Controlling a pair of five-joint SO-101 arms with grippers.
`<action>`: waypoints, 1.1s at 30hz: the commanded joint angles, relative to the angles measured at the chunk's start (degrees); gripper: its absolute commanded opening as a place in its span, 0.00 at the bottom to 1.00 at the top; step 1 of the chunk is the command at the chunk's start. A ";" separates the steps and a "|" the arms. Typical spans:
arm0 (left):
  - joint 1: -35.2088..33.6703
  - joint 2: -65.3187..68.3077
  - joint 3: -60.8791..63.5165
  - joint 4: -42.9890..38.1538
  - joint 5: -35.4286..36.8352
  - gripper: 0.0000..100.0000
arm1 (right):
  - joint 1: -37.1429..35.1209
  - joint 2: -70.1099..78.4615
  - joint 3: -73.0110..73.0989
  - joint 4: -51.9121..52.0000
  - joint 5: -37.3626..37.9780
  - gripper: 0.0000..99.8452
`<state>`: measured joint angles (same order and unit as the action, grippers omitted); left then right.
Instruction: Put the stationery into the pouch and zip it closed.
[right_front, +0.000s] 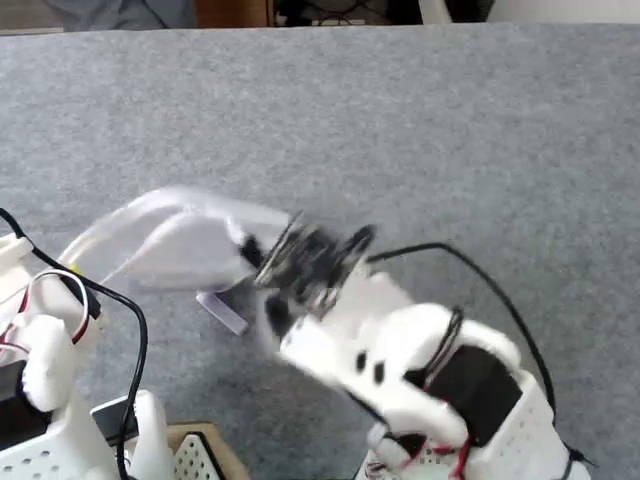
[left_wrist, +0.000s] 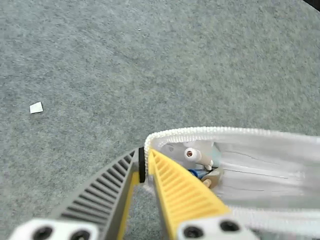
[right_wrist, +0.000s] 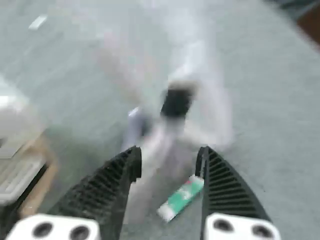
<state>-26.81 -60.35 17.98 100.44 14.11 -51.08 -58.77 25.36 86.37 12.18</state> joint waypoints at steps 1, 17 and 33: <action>-0.84 0.44 -2.24 -0.18 -0.26 0.03 | -8.26 -0.31 -1.27 3.25 -0.09 0.20; -0.92 0.44 -2.24 -0.18 -0.26 0.03 | 19.25 -0.13 3.65 1.32 -0.18 0.30; -0.57 0.44 -2.33 -0.09 -0.26 0.03 | 20.57 7.52 32.84 -24.35 -10.73 0.29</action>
<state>-26.99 -60.35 17.98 100.44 14.11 -31.38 -55.43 58.24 65.54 3.30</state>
